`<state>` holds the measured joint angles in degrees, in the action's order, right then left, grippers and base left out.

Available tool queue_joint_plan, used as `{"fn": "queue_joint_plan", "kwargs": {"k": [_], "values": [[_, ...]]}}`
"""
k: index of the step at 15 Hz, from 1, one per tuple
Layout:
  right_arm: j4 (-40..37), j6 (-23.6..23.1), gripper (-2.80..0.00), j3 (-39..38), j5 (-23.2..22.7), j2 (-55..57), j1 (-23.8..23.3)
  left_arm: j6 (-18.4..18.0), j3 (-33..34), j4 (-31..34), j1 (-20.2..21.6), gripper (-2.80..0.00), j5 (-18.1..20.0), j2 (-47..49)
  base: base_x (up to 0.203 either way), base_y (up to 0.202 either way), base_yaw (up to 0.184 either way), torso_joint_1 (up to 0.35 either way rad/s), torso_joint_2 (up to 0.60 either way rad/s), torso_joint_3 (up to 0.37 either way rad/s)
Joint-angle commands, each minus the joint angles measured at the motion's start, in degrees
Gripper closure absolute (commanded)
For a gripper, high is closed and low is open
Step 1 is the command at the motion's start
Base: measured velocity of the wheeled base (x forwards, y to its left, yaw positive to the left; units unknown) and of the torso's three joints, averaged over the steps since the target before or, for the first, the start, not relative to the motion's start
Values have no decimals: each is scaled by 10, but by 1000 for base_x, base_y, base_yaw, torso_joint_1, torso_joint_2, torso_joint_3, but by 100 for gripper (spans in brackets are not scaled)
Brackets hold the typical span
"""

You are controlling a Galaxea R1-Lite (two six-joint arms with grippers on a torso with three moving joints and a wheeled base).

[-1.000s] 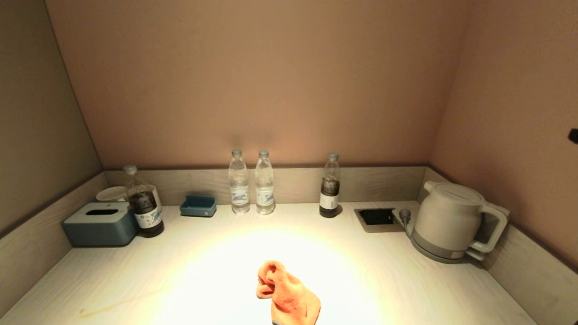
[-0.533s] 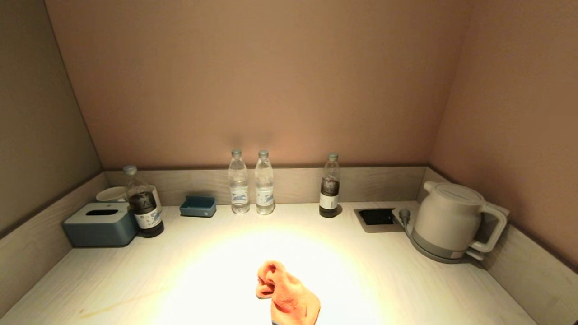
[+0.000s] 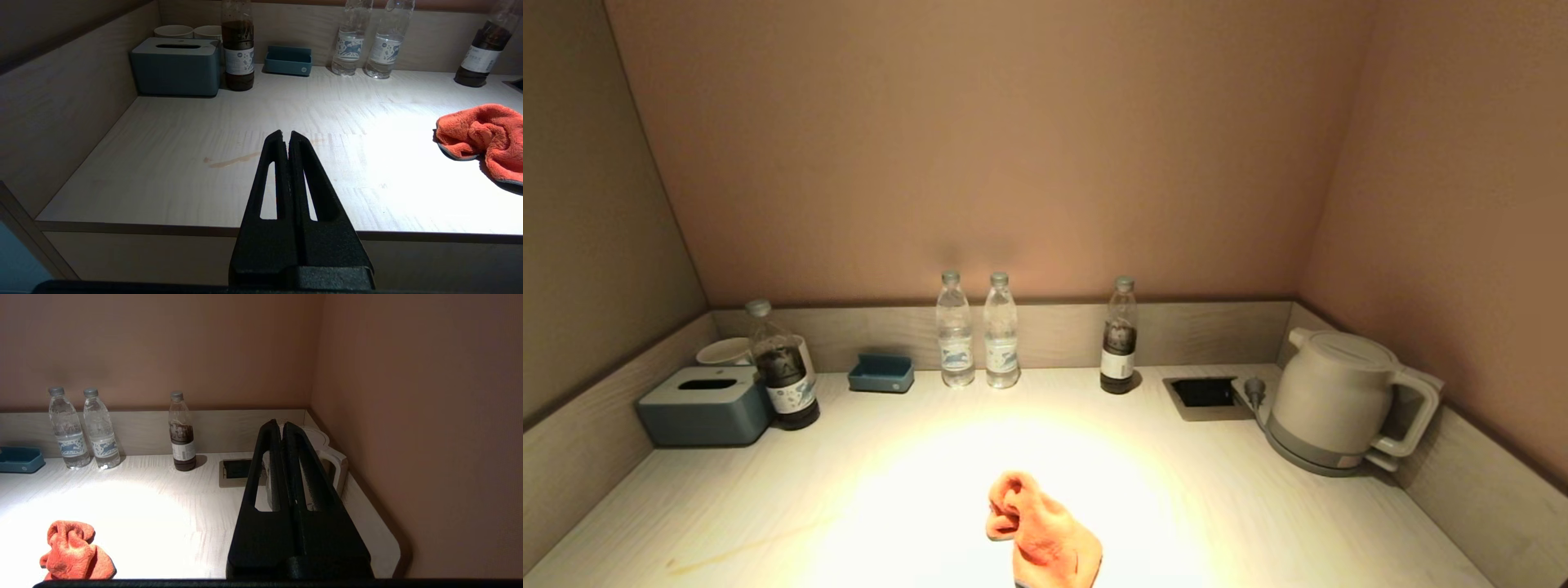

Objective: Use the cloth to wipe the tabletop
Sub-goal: Pick up the tablecloth

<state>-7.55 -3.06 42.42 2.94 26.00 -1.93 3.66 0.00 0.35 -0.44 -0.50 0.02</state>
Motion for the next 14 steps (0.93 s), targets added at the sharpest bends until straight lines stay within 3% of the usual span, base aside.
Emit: {"fn": "queue_joint_plan", "kwargs": {"k": [1, 9, 14], "values": [[-1, -6, 0, -33, 1, -70, 0, 0, 0, 0, 0, 0, 0, 0, 0, 0, 0, 0, 0, 0], [11, -27, 0, -191, 0, -236, 8, 0, 0, 0, 0, 0, 0, 0, 0, 0, 0, 0, 0, 0], [166, -28, 0, -391, -9, -259, 9, 0, 0, 0, 0, 0, 0, 0, 0, 0, 0, 0, 0, 0]]}}
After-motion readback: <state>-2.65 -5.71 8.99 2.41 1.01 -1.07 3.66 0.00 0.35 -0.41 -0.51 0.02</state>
